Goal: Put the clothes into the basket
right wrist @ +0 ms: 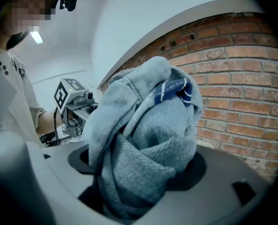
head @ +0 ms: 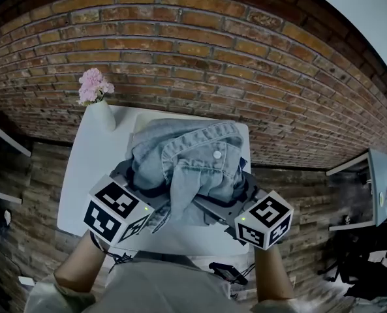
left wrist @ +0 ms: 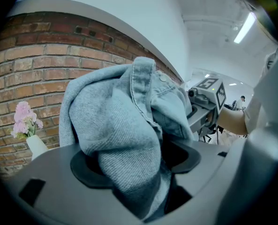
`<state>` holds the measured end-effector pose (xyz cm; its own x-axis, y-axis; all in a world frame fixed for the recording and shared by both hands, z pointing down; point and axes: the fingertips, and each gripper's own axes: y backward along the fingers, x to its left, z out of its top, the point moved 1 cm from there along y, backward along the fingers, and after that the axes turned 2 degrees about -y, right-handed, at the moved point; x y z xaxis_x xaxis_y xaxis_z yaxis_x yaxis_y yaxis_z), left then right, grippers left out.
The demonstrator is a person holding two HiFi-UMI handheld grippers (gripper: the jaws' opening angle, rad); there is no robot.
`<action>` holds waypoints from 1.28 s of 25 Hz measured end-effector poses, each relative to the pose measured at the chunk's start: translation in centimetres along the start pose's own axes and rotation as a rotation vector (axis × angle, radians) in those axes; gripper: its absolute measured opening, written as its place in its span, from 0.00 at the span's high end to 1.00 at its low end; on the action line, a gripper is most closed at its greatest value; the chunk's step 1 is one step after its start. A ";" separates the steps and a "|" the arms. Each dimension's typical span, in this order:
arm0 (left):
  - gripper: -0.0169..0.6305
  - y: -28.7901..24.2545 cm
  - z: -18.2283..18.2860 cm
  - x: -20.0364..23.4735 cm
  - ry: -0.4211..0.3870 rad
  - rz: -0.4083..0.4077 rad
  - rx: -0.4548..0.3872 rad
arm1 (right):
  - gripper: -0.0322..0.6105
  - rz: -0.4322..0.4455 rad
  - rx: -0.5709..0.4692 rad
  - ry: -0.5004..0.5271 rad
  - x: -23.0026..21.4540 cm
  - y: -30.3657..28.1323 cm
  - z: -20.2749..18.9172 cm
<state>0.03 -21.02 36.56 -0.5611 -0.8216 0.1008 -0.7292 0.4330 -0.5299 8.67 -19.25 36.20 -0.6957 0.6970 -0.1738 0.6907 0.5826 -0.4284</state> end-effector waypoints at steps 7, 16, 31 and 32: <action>0.47 -1.4 1.8 3.1 -0.005 0.019 -0.012 | 0.36 -0.005 -0.008 0.031 -2.6 -2.0 2.0; 0.47 -4.5 2.7 6.8 -0.032 0.046 -0.021 | 0.36 -0.023 -0.020 0.051 -6.4 -5.0 2.8; 0.47 -13.6 -4.9 11.2 0.147 -0.007 0.173 | 0.36 -0.044 0.164 -0.074 -12.5 -11.7 -5.2; 0.47 -14.0 -5.5 11.3 0.162 -0.010 0.198 | 0.36 -0.042 0.182 -0.092 -12.7 -12.0 -5.8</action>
<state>1.71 -34.32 49.72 -0.6214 -0.7483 0.2320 -0.6528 0.3308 -0.6815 10.39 -32.70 48.68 -0.7442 0.6275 -0.2289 0.6193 0.5198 -0.5885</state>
